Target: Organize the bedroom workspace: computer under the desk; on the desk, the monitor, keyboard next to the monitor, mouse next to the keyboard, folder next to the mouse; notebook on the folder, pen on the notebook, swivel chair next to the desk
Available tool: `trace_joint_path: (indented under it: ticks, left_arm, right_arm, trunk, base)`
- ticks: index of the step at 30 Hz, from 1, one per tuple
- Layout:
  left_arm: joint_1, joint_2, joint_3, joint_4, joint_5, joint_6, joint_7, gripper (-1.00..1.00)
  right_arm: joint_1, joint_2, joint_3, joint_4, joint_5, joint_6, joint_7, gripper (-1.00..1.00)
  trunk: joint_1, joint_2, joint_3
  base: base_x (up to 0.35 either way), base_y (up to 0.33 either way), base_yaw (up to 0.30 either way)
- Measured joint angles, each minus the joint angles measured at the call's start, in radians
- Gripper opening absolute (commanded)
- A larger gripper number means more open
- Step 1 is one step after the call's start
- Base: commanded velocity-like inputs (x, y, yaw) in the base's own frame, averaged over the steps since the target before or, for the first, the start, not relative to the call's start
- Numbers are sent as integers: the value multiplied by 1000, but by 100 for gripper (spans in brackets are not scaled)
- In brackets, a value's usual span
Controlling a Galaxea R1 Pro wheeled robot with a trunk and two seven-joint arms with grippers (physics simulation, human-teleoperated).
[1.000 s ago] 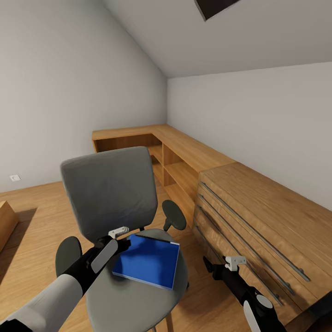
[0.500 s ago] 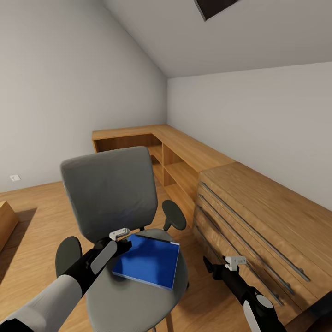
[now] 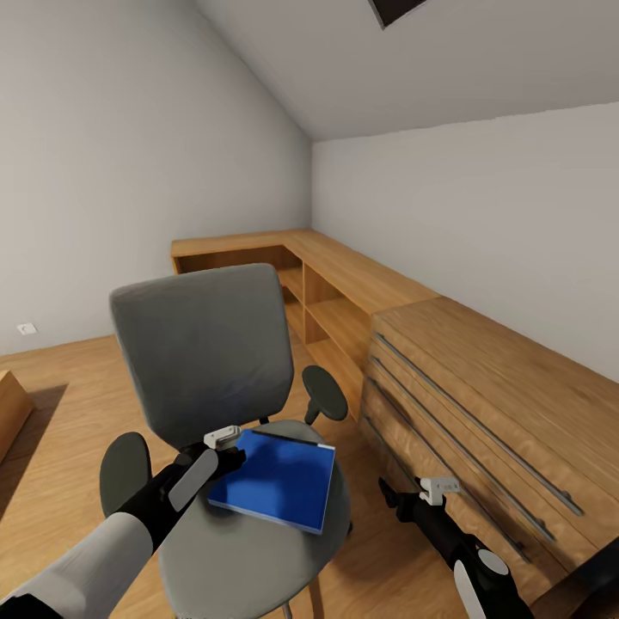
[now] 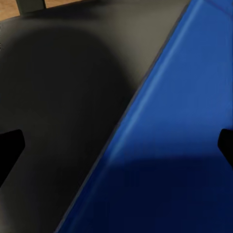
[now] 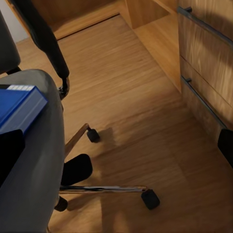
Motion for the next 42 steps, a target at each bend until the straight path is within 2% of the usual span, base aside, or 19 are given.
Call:
trace_joint_path:
  ticks: [8, 14, 26, 33, 42]
  left_arm:
    - [0, 0, 0, 0, -1, 0, 0, 100]
    - [-1, -1, 1, -14, -13, 1, 1, 100]
    - [-1, 0, 1, -14, -7, -1, 1, 100]
    - [-1, -1, 0, -17, -31, 3, 1, 100]
    - [-1, -1, 0, -18, -20, -1, 2, 100]
  right_arm:
    - [0, 0, 0, 0, 0, 0, 0, 100]
    - [0, 0, 0, 0, 0, 0, 0, 100]
    - [0, 0, 0, 0, 0, 0, 0, 100]
    - [0, 0, 0, -1, 0, 0, 0, 100]
    - [0, 0, 0, 0, 0, 0, 0, 100]
  trunk:
    - [0, 0, 0]
    - [23, -42, -18]
    - [23, -42, -19]
    - [23, -42, -19]
    - [23, -42, -19]
  base:
    - [0, 0, 0]
    - [0, 0, 0]
    - [0, 0, 0]
    - [-85, -91, 0]
    - [-34, -38, 0]
